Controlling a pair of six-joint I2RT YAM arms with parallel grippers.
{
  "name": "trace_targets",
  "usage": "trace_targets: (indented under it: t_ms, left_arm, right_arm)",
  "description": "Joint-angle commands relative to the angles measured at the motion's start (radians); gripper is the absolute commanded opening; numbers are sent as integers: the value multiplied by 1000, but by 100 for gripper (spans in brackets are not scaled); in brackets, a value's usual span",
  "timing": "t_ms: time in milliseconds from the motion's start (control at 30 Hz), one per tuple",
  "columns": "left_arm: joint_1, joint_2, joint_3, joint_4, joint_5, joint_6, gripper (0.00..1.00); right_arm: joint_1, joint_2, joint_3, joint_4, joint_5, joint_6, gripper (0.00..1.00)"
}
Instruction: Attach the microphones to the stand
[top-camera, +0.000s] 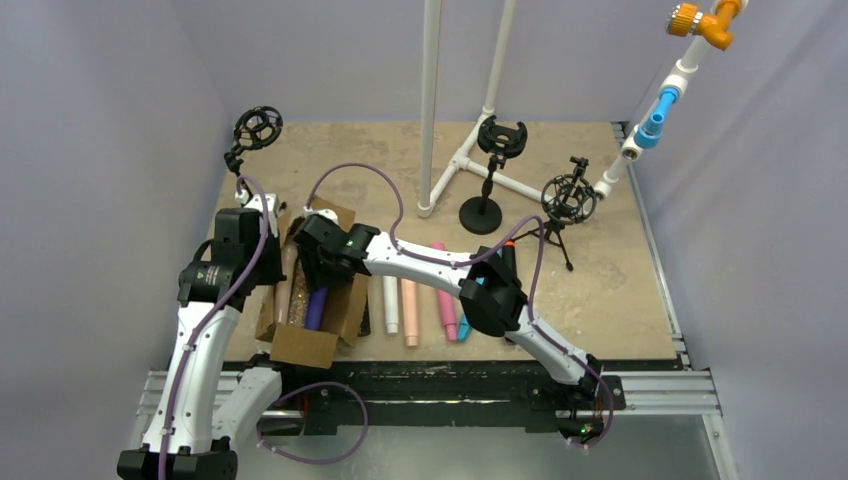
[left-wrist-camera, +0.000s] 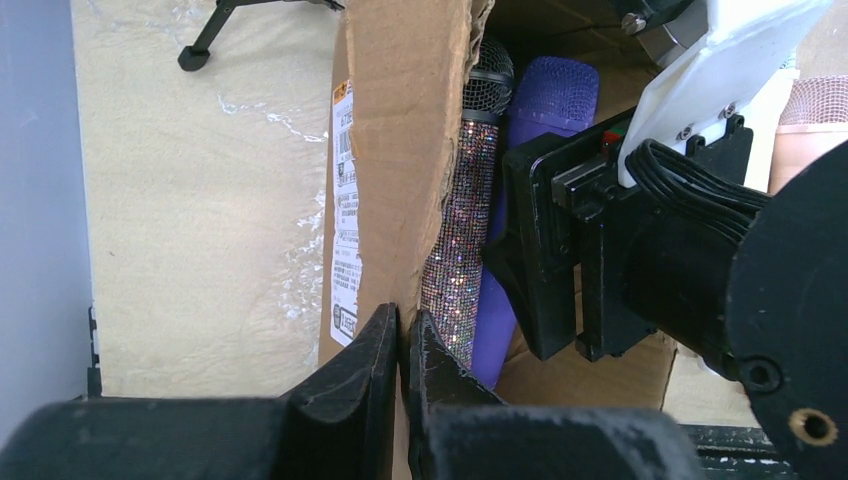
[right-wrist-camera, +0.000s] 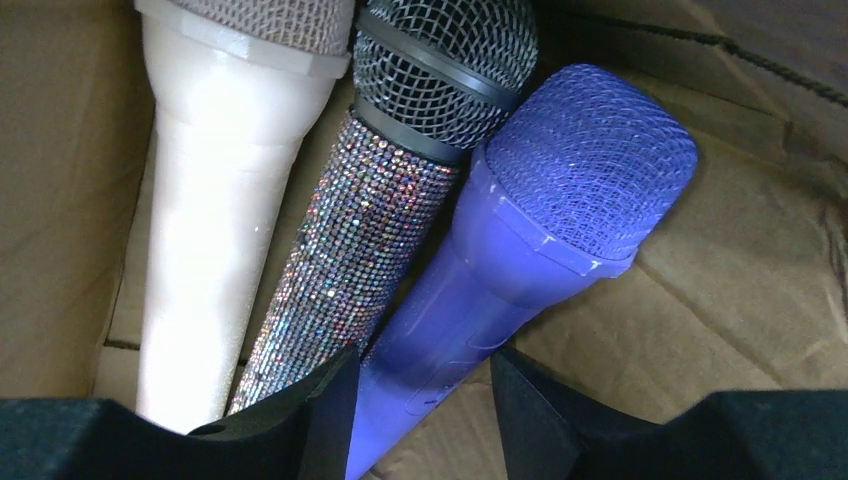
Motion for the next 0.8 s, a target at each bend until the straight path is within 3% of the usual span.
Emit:
trace_targets:
  t_ms: [0, 133, 433, 767]
  left_arm:
    - [-15, -17, 7, 67, 116, -69, 0]
    - [-15, -2, 0, 58, 127, -68, 0]
    - [-16, 15, 2, 48, 108, -42, 0]
    - [-16, 8, -25, 121, -48, 45, 0]
  right_arm:
    - [-2, 24, 20, 25, 96, 20, 52]
    - [-2, -10, -67, 111, 128, 58, 44]
    - [-1, -58, -152, 320, 236, 143, 40]
    - [-2, -256, -352, 611, 130, 82, 13]
